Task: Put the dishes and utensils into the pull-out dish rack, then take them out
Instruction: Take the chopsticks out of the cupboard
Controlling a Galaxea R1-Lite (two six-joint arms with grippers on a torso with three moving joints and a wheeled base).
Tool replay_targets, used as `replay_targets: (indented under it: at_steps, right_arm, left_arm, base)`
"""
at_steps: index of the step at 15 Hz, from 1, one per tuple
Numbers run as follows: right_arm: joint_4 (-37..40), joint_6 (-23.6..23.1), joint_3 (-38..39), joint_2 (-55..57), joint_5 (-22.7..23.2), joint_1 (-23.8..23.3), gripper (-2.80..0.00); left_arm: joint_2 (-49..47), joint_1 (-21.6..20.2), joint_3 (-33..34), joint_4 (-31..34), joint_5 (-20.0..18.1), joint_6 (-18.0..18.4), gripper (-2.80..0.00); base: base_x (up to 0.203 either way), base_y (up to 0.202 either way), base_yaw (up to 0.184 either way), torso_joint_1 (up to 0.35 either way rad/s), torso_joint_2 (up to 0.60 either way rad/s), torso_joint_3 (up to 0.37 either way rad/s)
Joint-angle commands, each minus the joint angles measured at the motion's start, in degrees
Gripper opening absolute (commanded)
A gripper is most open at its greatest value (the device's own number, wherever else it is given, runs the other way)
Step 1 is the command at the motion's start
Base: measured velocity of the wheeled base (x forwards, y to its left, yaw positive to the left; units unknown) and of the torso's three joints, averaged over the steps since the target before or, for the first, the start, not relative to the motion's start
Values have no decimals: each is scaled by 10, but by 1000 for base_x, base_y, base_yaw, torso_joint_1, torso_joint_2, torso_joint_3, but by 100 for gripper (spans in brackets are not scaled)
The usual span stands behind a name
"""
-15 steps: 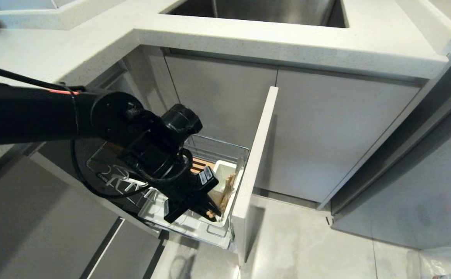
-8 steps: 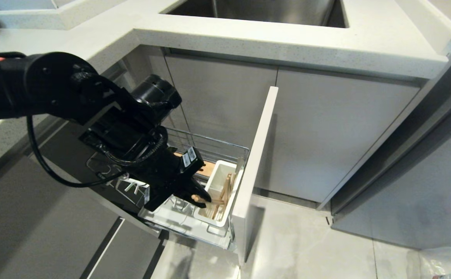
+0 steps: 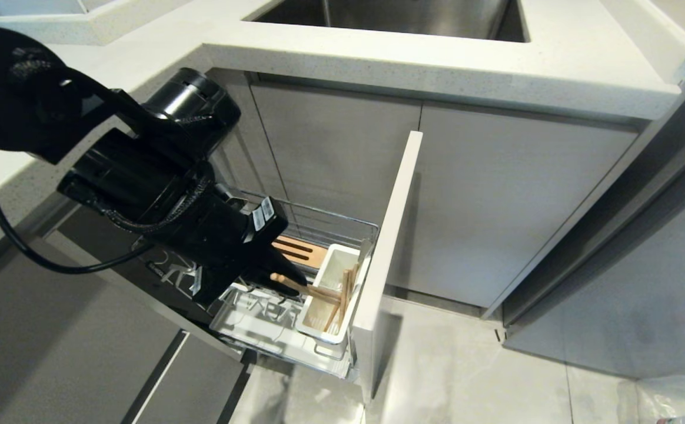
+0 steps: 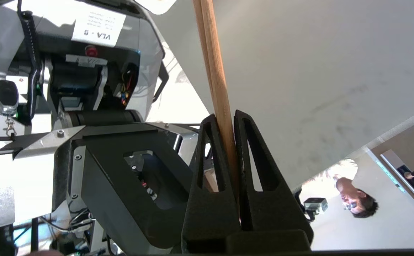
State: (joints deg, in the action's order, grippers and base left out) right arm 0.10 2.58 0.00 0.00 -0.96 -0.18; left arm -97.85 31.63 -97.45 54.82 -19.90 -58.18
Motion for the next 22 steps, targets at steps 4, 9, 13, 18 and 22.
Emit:
replay_targets:
  at_steps: [4,9,13,18,22]
  right_arm:
    - [0,1,1,0,0,0,-280]
    - [0,0,1,0,0,0,-280]
    - [0,0,1,0,0,0,-280]
    - [0,0,1,0,0,0,-280]
    - [0,0,1,0,0,0,-280]
  left_arm:
    - [20,-1,-7,6,12,-4,-280]
    - [27,2,-29,38,22,-2,-280]
    - [53,2,-40,43,23,-2,-280]
    - [93,10,-71,60,104,1,-280]
    - [142,22,-86,59,104,1,-280]
  base:
    - [0,0,0,0,0,0]
    - [0,0,0,0,0,0]
    - [0,0,0,0,0,0]
    - [0,0,0,0,0,0]
    - [0,0,0,0,0,0]
